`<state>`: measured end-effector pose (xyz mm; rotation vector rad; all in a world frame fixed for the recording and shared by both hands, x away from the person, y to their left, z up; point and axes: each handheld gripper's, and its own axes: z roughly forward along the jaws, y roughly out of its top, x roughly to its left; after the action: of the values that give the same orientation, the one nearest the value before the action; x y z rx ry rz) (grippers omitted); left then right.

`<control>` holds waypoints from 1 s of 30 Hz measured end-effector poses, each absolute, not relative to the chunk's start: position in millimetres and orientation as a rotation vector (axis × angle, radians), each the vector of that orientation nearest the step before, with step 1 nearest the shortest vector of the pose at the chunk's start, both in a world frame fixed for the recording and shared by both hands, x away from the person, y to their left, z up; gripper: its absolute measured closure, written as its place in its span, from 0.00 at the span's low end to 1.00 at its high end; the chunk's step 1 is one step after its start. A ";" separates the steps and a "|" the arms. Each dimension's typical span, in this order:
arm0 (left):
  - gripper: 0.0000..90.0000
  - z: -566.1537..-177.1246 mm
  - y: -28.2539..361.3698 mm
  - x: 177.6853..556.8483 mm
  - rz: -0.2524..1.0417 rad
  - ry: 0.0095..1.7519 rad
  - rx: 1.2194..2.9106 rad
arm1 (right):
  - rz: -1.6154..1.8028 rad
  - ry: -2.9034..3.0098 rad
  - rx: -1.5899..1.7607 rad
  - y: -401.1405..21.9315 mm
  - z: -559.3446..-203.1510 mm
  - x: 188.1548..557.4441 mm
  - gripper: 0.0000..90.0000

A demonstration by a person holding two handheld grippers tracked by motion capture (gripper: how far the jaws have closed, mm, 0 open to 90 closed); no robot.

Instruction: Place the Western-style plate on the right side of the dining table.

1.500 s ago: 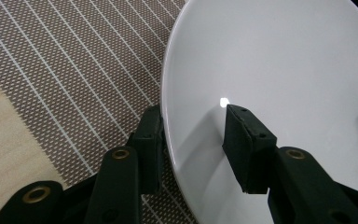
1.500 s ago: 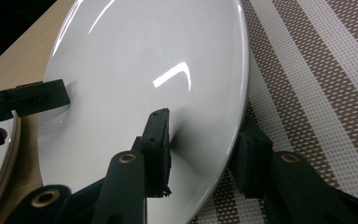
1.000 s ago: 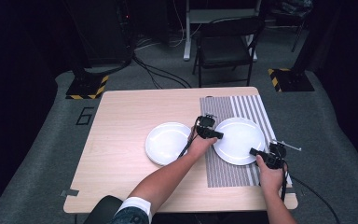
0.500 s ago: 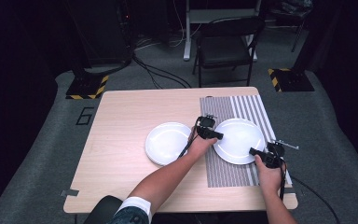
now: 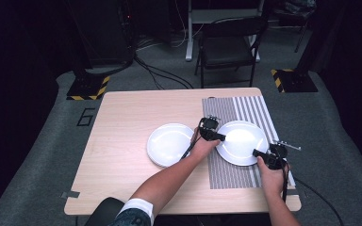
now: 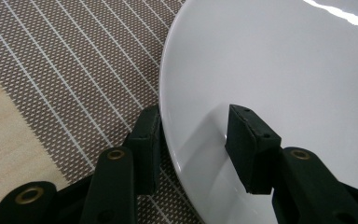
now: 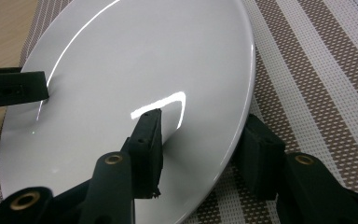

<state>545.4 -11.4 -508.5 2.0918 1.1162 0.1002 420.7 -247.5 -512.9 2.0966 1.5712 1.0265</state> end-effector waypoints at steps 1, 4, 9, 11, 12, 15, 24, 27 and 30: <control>0.62 -508.4 -11.3 545.6 0.104 1.110 2.096 | 1.020 1.573 2.091 -247.3 -512.7 420.8 0.60; 0.62 -508.0 -11.3 545.2 0.117 1.097 2.116 | 0.985 1.580 2.078 -246.5 -512.0 420.5 0.59; 0.62 -508.1 -13.0 543.8 0.132 1.099 2.113 | 0.947 1.577 2.052 -244.4 -512.2 420.6 0.59; 0.62 -507.9 -13.5 543.3 0.157 1.088 2.129 | 0.932 1.583 2.053 -244.3 -511.8 420.0 0.59; 0.62 -507.9 -14.0 542.9 0.161 1.092 2.128 | 0.928 1.585 2.048 -244.0 -511.9 419.8 0.59; 0.62 -508.0 -15.4 541.8 0.179 1.087 2.134 | 0.908 1.589 2.022 -242.3 -512.1 419.3 0.59; 0.61 -505.3 -19.7 537.1 0.299 1.016 2.197 | 0.883 1.604 1.995 -242.0 -512.6 418.8 0.59; 0.59 -507.1 -18.3 539.1 0.243 1.046 2.168 | 0.883 1.604 1.995 -242.1 -512.6 418.8 0.59; 0.59 -508.4 -16.1 541.0 0.198 1.065 2.143 | 0.885 1.606 2.002 -242.3 -512.2 418.8 0.59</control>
<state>541.0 -16.1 -508.4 2.1434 1.0645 0.1976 418.8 -242.3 -512.2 2.0017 1.6061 0.8849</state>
